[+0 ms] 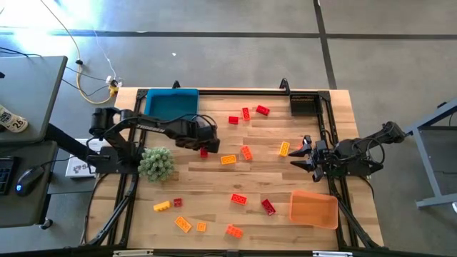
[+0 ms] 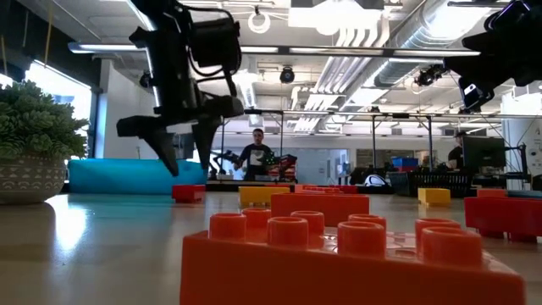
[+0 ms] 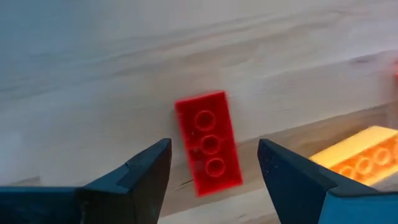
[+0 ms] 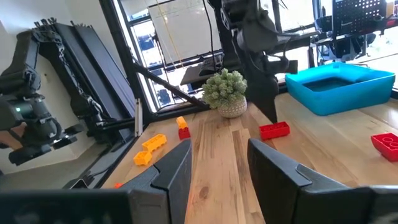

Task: Sort & place blocks by color
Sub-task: Put the red game piece into the blue bin

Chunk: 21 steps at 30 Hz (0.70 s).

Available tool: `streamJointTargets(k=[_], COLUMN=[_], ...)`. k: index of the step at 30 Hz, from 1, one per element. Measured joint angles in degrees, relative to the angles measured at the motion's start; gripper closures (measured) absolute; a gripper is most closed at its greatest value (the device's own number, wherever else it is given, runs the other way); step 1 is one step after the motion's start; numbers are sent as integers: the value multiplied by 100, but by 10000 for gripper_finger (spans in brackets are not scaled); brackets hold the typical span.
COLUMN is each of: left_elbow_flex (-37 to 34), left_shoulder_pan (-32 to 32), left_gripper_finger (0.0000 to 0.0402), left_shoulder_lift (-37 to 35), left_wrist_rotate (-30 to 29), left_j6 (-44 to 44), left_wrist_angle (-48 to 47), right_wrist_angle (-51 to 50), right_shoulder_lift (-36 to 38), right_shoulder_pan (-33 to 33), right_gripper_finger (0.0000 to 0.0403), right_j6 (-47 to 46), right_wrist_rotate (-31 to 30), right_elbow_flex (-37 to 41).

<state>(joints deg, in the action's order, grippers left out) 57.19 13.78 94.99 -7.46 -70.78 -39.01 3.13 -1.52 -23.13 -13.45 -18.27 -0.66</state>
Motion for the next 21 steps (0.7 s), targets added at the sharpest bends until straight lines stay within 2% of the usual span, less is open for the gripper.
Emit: streamJointTargets(k=[7, 14, 17, 21], left_elbow_flex=[-2, -1, 13, 4], left_shoulder_pan=[-6, -44, -46, -72], left_gripper_finger=[171, 175, 192, 237], left_shoulder_lift=[391, 682, 724, 725], left_wrist_rotate=[265, 249, 233, 140], left_j6=[-20, 96, 321, 708], left_wrist_angle=[47, 86, 69, 43], right_wrist_angle=[3, 3, 2, 2], right_shoulder_lift=[-40, -37, -36, -34], right_shoulder_pan=[1, 1, -1, 1], right_gripper_finger=[259, 259, 259, 259], right_j6=[2, 0, 0, 1], right_wrist_rotate=[-1, -1, 0, 0], right_elbow_flex=[0, 0, 0, 0])
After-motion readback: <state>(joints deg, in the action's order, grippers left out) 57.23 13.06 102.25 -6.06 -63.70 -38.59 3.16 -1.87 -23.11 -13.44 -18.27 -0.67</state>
